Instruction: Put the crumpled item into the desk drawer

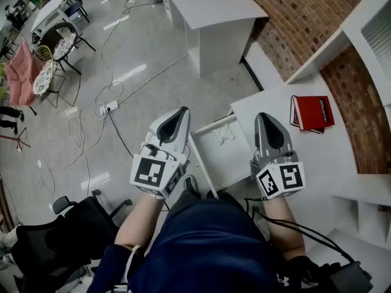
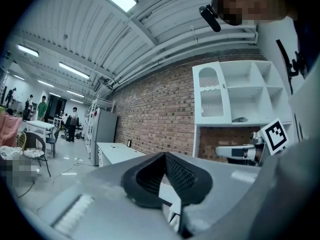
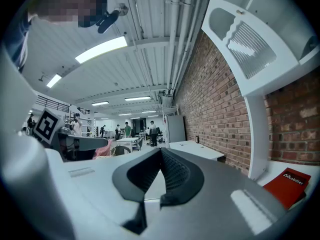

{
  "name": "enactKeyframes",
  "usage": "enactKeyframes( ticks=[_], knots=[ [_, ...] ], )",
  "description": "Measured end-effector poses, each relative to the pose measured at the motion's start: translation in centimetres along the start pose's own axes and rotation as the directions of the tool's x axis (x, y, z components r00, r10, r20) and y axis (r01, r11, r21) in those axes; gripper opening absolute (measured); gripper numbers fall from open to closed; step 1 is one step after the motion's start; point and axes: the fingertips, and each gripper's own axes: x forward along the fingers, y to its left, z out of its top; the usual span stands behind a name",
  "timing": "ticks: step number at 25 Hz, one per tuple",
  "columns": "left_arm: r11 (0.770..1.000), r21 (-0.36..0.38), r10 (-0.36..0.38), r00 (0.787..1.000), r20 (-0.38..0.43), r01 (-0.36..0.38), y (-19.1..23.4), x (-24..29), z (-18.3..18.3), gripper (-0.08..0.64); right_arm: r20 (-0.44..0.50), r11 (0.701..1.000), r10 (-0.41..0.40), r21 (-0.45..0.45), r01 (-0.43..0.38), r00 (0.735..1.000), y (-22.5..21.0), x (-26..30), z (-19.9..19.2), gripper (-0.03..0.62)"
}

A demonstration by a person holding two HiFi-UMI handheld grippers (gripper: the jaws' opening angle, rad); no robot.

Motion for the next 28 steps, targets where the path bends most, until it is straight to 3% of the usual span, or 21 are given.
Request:
enactKeyframes(
  ticks=[16,20,28],
  knots=[
    [1.0,-0.025,-0.008,1.0,-0.019,0.008,-0.5,0.5,-0.6,0.002,-0.005,1.0,0.014,0.002,-0.014,1.0,-0.1,0.1,-0.4,0.002],
    [1.0,0.019,-0.019,1.0,-0.017,0.019,-0.4,0.6,-0.7,0.002,-0.008,1.0,0.018,0.007,-0.018,1.0,-0.2,0.1,-0.5,0.002],
    [0.999,0.033,-0.022,0.999,-0.027,0.023,-0.9,1.1,-1.4,0.002,-0.012,1.0,0.027,0.012,-0.026,1.0,-0.8,0.0,-0.7,0.002]
  ],
)
